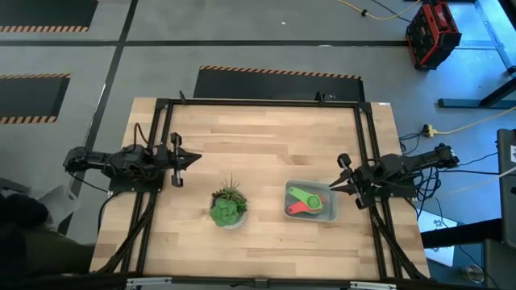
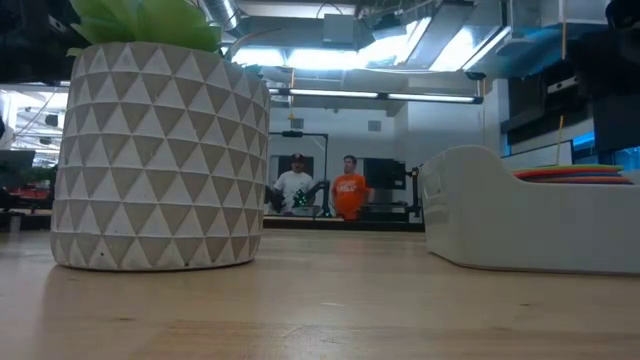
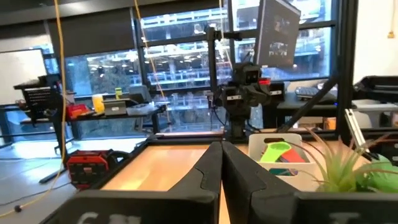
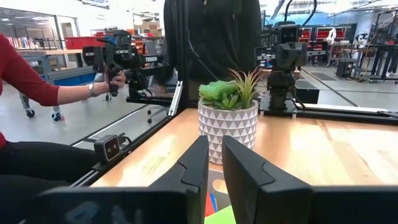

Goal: Nest measuring cups in basket
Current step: Return to Home Position

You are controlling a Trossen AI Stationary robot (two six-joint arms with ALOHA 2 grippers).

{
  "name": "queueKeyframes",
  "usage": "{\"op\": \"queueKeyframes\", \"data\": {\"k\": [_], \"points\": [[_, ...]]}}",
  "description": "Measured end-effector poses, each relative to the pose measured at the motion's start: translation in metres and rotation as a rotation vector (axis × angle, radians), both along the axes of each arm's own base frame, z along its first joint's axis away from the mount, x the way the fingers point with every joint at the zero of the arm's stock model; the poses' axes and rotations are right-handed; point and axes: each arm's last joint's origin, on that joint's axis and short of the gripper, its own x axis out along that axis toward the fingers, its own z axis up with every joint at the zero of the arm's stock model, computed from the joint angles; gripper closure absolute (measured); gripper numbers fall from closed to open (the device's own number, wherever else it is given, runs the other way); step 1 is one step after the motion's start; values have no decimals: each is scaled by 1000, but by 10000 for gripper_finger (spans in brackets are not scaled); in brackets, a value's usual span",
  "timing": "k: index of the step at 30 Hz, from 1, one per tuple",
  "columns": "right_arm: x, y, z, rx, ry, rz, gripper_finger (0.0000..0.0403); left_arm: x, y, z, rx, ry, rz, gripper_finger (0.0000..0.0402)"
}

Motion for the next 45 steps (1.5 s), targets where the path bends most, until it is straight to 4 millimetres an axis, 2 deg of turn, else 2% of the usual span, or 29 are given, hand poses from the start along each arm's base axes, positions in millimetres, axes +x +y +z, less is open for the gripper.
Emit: {"op": "queueKeyframes", "data": {"k": [6, 19, 33, 39, 45], "points": [[0, 0, -2, -11, 24, 0, 352, 0, 0, -2, -2, 16, 18, 394], [0, 0, -3, 12, 37, -8, 352, 2, 1, -16, 10, 164, 36, 396], [0, 0, -3, 36, 44, -7, 352, 2, 1, -16, 44, 170, 38, 396], [0, -1, -2, -103, -5, -39, 352, 2, 1, -16, 44, 170, 38, 398], [1, -6, 0, -171, -41, -209, 352, 2, 1, -16, 43, 170, 38, 390]]}}
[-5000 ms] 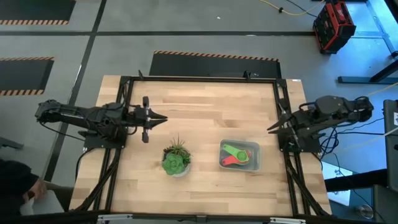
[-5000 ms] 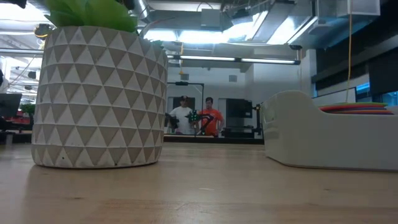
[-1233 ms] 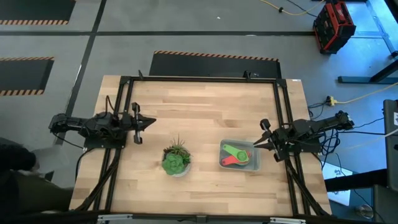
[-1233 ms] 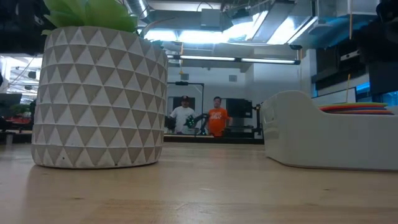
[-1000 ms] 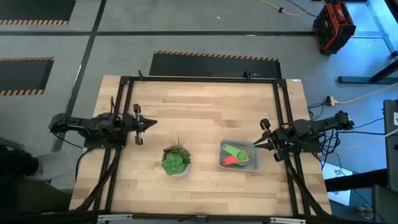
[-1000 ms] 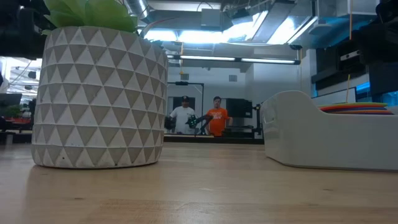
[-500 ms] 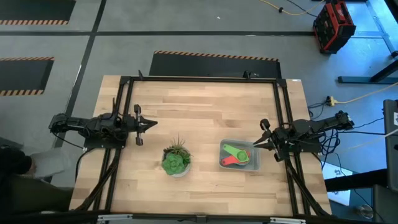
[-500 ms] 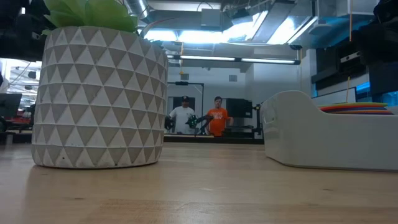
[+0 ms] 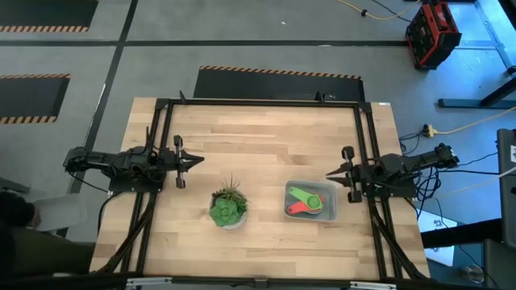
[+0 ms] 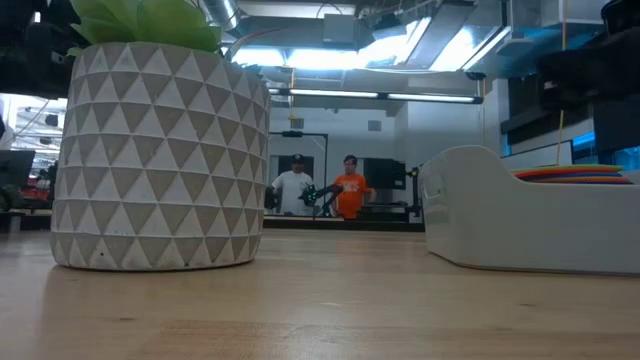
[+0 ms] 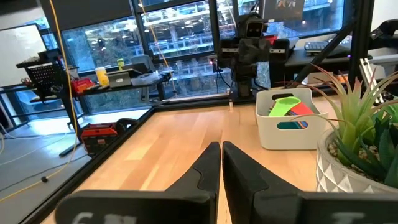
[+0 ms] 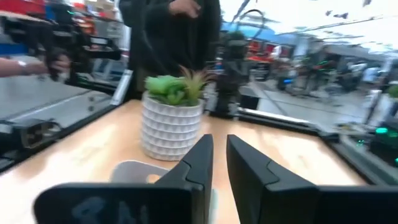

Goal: Nest measuring cups in basket
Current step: Return to Home Position

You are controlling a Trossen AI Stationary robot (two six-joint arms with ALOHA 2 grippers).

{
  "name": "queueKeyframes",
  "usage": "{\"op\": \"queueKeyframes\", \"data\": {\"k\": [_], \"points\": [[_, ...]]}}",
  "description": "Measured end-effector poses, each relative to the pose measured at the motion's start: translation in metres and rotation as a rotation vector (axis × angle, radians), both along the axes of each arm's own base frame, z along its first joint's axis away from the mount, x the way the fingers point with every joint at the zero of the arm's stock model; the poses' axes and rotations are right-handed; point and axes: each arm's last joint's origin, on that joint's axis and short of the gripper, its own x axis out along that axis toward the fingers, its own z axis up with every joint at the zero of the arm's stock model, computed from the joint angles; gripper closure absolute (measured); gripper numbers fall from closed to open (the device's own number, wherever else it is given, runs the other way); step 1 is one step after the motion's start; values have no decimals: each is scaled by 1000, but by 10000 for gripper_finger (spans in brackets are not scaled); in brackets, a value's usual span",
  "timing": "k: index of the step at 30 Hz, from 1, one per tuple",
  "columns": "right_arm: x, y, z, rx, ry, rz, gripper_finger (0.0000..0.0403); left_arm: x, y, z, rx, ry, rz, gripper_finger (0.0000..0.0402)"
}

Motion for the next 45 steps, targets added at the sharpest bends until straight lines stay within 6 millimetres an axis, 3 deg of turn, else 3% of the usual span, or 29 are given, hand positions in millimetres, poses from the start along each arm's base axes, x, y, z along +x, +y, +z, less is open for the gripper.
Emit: {"op": "queueKeyframes", "data": {"k": [7, 15, 29, 34, 41, 45], "points": [[0, -2, 1, -96, -17, -61, 352, 0, 0, 0, 0, 0, 0, 399], [0, -3, 1, -55, -10, -95, 352, 0, 0, 0, 1, 0, 0, 391], [2, -25, 1, -36, -10, -377, 352, 0, 0, 0, 8, 2, 5, 388], [3, -25, 0, 58, -5, -307, 352, 0, 0, 0, 8, 2, 5, 388], [3, -18, -4, 92, 47, -47, 352, 0, 0, 0, -12, -2, 4, 388], [4, -18, -4, 92, 46, -56, 352, 0, 0, 0, -52, -9, 2, 388]]}}
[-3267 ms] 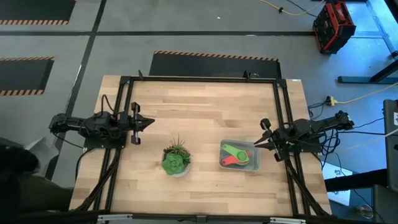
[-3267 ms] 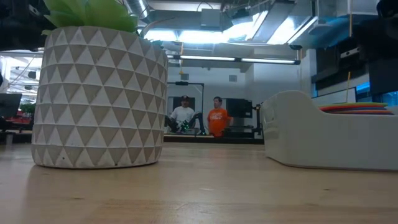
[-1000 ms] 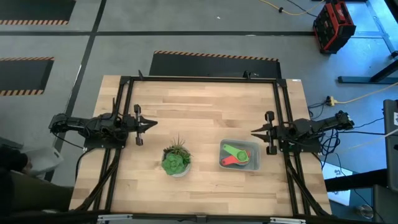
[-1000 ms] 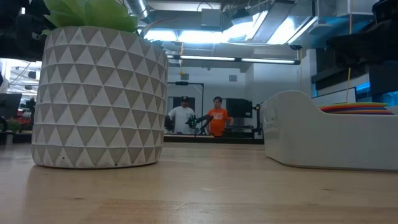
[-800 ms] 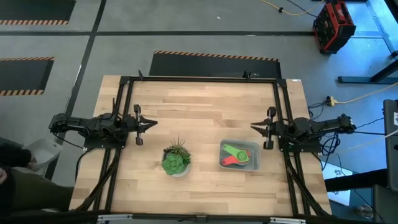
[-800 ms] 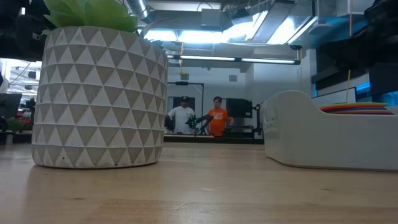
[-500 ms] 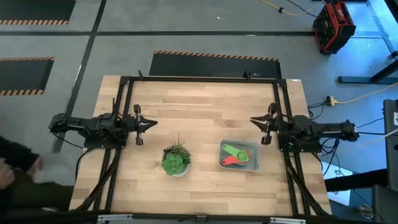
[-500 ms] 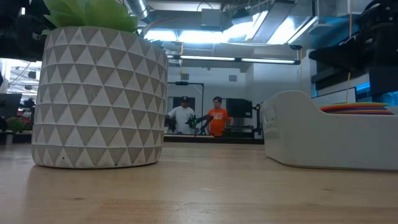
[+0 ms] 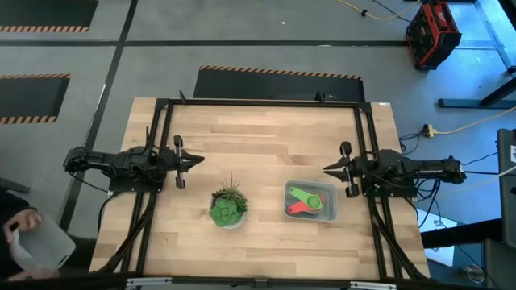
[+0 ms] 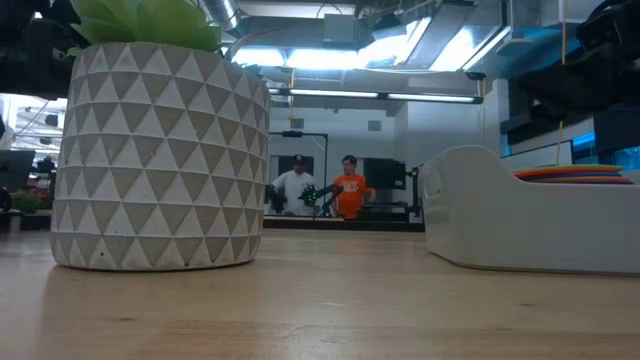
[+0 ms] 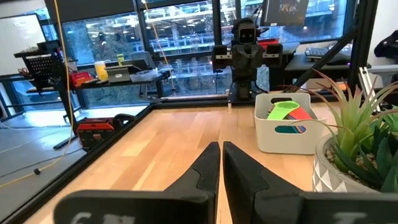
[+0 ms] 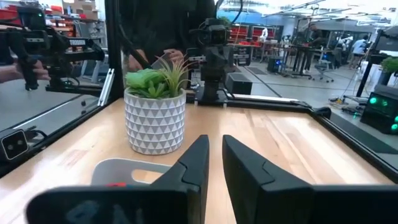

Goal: Nest measuring cups in basket
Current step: Return to Home Position

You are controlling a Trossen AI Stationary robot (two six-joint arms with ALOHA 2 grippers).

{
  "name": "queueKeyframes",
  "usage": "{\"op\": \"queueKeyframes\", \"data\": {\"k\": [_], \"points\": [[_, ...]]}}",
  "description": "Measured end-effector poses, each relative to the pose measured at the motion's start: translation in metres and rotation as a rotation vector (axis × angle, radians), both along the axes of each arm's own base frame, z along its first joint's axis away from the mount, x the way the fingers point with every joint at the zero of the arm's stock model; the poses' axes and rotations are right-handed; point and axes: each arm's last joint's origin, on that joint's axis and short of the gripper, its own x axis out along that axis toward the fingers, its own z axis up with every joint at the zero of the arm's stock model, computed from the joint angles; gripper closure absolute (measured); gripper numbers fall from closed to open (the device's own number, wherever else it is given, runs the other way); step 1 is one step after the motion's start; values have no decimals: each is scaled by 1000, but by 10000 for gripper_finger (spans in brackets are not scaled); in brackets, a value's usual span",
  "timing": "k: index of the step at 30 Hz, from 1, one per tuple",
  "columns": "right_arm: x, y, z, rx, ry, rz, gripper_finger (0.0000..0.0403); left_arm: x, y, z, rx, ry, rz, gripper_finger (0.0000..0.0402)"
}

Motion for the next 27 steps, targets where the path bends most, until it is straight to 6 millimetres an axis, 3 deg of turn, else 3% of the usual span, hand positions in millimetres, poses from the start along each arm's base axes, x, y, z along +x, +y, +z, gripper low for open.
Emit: {"op": "queueKeyframes", "data": {"k": [27], "points": [[0, 0, 0, -28, -4, -4, 352, 0, 0, 0, 17, 3, -3, 388]]}}
